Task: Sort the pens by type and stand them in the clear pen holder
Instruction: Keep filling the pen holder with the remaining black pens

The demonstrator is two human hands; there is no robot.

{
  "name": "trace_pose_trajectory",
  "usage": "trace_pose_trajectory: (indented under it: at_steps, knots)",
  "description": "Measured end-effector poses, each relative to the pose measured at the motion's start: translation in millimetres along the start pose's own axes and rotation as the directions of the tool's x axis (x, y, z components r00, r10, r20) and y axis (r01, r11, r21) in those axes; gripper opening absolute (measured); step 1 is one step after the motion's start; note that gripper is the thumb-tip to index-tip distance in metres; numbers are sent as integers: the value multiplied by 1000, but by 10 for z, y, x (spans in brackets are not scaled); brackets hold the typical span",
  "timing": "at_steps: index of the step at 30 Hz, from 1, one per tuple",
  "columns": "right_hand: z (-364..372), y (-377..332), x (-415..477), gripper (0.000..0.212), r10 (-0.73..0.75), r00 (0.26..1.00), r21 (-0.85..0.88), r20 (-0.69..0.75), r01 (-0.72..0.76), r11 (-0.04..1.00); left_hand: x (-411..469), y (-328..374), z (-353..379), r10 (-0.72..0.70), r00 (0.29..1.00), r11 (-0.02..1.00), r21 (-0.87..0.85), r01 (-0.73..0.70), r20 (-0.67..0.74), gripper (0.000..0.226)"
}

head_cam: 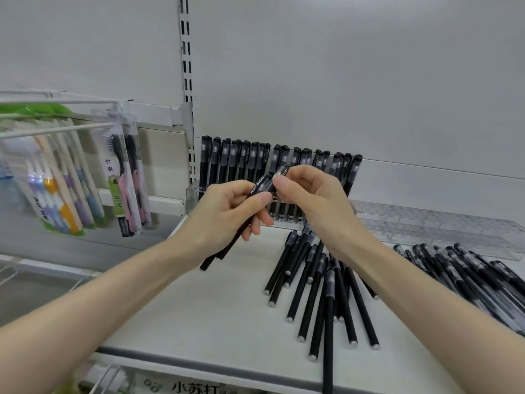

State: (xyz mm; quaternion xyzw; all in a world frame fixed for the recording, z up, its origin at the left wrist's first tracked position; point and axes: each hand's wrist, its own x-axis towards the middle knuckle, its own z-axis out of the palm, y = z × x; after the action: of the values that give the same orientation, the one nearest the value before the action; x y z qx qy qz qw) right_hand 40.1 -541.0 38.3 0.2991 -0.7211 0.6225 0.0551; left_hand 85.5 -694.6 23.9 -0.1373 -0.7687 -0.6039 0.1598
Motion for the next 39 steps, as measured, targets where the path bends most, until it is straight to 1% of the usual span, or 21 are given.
trace_pose_trajectory:
  at_steps: [3,6,8,9,12,14,17,22,23,25,28,30,32,36,39]
  knots:
    - [164,-91,162,9,-8,999,77,-43,11,997,25,-81,-259,28,996,995,96,-20,-85,21]
    - [300,-191,360,4,-30,993,107,-116,43,993,30,-253,-586,109,979,960,275,-59,-172,28]
    - [409,-227,490,3,-80,985,43,-156,87,995,31,-365,-790,141,972,916,397,-56,-190,31]
    - [474,-223,551,5,-108,979,-20,-175,106,994,35,-410,-882,135,973,906,420,-44,-189,30]
    - [690,-172,716,17,-180,962,-201,-206,138,970,56,-544,-1114,85,984,921,389,-18,-156,27]
    - [813,-125,792,22,-216,950,-280,-227,149,948,74,-636,-1211,96,986,913,406,-34,-134,26]
    - [942,-68,857,24,-246,935,-344,-255,150,927,90,-768,-1255,127,989,901,426,-81,-79,30]
    - [1097,-31,918,23,-267,928,-391,-260,151,908,102,-890,-1249,105,994,941,324,-99,-2,46]
    - [1126,-24,933,22,-266,930,-395,-253,152,906,101,-889,-1251,109,994,947,304,-103,-3,45]
    - [1174,-1,956,23,-268,938,-412,-222,159,897,92,-872,-1253,120,992,958,264,-109,-29,35]
    - [1214,44,978,33,-270,952,-493,-147,166,854,60,-856,-1232,145,988,962,242,-126,-61,24]
    - [1210,50,983,35,-267,957,-540,-116,165,826,37,-852,-1215,155,986,966,221,-137,-67,25]
    - [1201,50,979,31,-254,963,-561,-90,161,812,20,-858,-1213,151,987,967,215,-137,-52,27]
    - [1197,55,979,28,-225,973,-565,-49,159,810,19,-856,-1220,136,989,969,216,-119,-66,23]
    - [1173,32,1009,24,-191,982,-567,-8,153,810,16,-822,-1210,126,989,976,189,-109,-79,24]
